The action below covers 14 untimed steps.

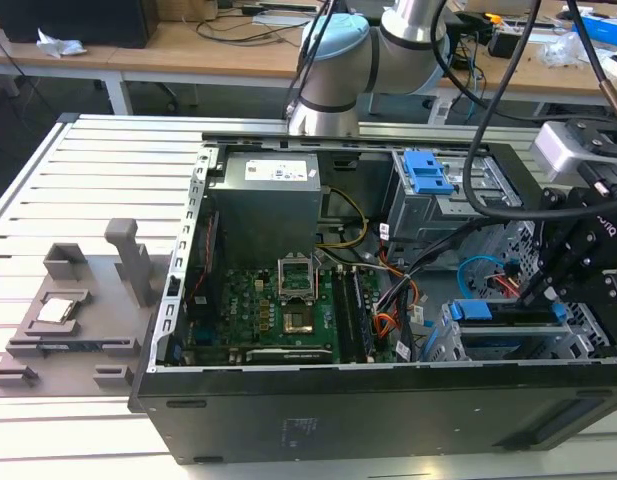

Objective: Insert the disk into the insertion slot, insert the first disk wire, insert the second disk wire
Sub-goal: 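Insert the first disk wire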

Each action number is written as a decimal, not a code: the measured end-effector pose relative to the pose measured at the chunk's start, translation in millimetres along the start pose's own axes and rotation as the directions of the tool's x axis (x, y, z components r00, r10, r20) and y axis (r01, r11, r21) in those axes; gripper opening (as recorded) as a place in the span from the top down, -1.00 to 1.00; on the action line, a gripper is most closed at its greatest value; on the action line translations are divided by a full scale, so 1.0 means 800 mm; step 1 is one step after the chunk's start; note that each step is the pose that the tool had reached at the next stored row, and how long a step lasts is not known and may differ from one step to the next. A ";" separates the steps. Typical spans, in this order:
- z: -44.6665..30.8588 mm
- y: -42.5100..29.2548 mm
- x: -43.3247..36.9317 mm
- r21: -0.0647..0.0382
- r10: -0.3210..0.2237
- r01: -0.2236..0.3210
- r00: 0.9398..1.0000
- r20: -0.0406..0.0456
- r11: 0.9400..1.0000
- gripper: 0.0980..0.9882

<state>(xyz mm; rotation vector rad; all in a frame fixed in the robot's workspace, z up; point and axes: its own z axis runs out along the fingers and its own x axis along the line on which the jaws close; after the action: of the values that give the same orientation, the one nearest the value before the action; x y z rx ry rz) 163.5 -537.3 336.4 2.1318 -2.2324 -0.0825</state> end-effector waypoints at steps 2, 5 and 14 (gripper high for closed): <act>0.0010 0.0000 0.000 0.000 0.000 0.000 1.000 0.002 1.000 0.86; -0.0001 0.0001 0.000 0.000 0.000 0.000 1.000 0.000 1.000 0.69; -0.0593 0.0048 -0.006 0.000 0.000 0.000 1.000 0.000 1.000 0.98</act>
<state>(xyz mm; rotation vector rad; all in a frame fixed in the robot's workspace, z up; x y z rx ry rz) 163.4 -532.3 384.0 2.1318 -2.2325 -0.0825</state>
